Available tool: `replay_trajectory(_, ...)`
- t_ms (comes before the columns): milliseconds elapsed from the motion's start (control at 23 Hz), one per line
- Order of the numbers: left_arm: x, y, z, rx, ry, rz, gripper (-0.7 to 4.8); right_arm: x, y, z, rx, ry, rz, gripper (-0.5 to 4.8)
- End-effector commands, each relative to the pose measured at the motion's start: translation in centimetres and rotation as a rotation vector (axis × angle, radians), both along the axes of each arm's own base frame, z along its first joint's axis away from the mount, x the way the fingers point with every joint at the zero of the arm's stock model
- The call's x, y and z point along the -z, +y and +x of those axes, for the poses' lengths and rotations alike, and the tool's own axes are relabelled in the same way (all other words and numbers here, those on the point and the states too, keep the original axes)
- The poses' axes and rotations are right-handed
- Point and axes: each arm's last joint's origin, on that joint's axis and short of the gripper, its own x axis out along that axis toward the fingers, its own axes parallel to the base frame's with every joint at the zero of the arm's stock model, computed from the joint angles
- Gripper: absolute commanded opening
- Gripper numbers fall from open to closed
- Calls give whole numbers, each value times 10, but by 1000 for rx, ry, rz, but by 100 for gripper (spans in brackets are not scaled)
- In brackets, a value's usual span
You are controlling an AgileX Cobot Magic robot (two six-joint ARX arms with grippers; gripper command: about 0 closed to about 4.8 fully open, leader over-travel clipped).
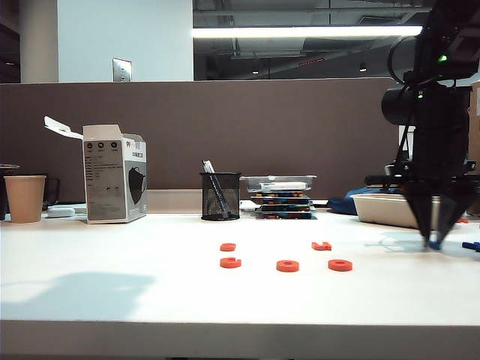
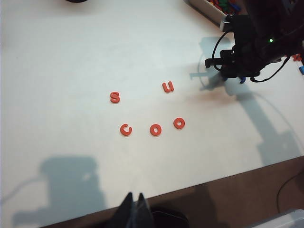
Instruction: Select the appropriate letters from the row of letter magnets placed on the table to arrange into the word "cool".
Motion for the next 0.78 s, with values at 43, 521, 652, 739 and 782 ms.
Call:
replay_trajectory(43, -1, 1, 0, -2, -7, -2, -3, 9, -1, -3, -1, 54, -13, -2)
replay_trajectory(521, -2, 1, 0, -2, -7, -4, -3, -47, 4, -25, -75, -30, 66, -2)
replay_trajectory(652, -2, 1, 0, -2, -11, -11, -3, -68, 12, -42, -104, -23, 98, -2)
replay_trajectory(739, -2, 1, 0, -2, -12, -13, -3, -70, 22, -50, -121, -6, 119, -2)
replay_trajectory(782, -2, 1, 0, -2, -12, -13, -3, -69, 26, -53, -126, 1, 122, -2)
